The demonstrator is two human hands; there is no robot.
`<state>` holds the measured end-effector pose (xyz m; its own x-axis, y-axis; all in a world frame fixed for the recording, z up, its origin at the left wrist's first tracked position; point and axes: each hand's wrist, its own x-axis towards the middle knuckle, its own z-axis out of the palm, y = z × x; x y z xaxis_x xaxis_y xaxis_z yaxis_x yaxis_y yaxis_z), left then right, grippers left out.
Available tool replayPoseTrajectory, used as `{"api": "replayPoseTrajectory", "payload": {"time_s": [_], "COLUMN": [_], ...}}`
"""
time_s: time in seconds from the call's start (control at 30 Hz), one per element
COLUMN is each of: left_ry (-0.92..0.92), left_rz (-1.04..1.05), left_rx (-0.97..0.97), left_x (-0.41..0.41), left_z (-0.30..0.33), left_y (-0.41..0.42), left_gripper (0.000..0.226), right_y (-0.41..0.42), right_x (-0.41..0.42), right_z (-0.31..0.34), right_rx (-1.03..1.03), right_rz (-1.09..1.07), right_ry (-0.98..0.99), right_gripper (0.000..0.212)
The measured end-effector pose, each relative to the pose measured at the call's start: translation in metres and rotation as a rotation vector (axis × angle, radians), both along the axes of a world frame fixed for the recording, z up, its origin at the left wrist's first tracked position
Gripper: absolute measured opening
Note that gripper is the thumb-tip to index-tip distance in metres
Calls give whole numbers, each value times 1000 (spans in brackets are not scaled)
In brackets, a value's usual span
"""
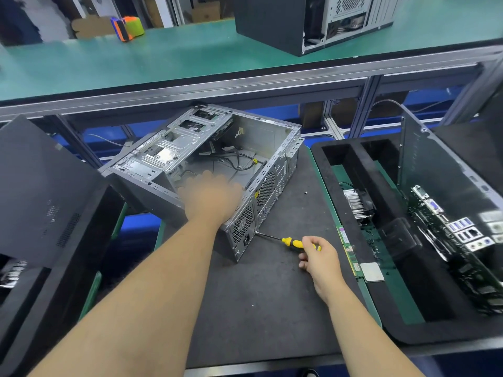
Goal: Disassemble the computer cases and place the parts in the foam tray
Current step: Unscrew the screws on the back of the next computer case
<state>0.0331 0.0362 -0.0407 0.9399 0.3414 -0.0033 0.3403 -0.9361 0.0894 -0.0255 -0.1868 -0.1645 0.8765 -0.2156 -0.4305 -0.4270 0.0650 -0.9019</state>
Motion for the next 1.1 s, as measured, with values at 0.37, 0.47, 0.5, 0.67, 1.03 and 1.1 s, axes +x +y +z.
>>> {"api": "replayPoseTrajectory", "payload": {"time_s": [0.37, 0.47, 0.5, 0.67, 1.03, 1.1], "left_ry": [-8, -5, -5, -9, -12, -9], "left_rz": [-3, 0, 0, -3, -6, -7], "left_rx": [-8, -1, 0, -11, 0, 4], "left_x": [-1, -1, -1, -1, -1, -1], "left_z": [1, 2, 2, 0, 1, 1], "left_y": [0, -1, -1, 1, 1, 1], "left_gripper": [54, 55, 55, 54, 54, 55], "right_y": [-2, -1, -1, -1, -3, -5], "right_x": [-6, -11, -10, -7, 13, 12], "right_z": [-1, -4, -5, -6, -7, -8], "right_rx": [-575, -595, -553, -26, -151, -152], "right_rz": [256, 267, 246, -47, 4, 50], "right_ry": [-150, -260, -265, -94, 49, -16], "right_gripper": [21, 13, 13, 10, 34, 20]}}
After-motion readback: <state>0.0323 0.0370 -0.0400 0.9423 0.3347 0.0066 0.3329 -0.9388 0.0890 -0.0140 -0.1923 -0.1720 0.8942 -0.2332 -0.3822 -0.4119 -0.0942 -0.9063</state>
